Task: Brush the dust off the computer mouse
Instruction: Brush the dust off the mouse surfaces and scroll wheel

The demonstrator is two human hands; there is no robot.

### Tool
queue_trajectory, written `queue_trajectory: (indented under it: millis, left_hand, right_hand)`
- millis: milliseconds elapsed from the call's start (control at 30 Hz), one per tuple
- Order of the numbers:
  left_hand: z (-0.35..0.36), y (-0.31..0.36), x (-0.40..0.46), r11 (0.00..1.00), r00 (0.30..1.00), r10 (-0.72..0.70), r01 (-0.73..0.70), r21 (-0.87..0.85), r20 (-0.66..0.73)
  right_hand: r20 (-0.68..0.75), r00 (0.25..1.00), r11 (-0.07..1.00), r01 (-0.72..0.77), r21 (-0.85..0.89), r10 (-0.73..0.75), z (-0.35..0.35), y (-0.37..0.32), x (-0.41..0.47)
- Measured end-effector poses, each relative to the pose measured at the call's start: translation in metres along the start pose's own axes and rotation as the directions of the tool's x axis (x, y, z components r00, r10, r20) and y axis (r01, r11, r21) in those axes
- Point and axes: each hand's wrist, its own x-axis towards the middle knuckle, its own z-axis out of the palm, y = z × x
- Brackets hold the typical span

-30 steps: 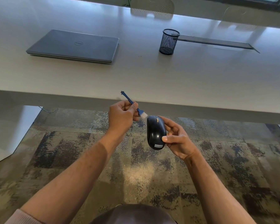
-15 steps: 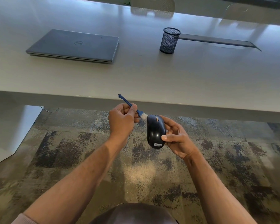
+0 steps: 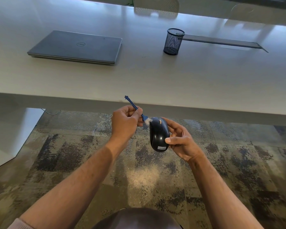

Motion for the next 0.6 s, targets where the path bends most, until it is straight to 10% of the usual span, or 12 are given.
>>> queue_trajectory:
  millis: [600]
  left_hand:
    - [-0.007, 0.004, -0.003, 1.0, 1.0, -0.011, 0.011, -0.017, 0.009]
  right_hand:
    - [-0.025, 1.0, 1.0, -0.004, -0.015, 0.003, 0.0, -0.001, -0.002]
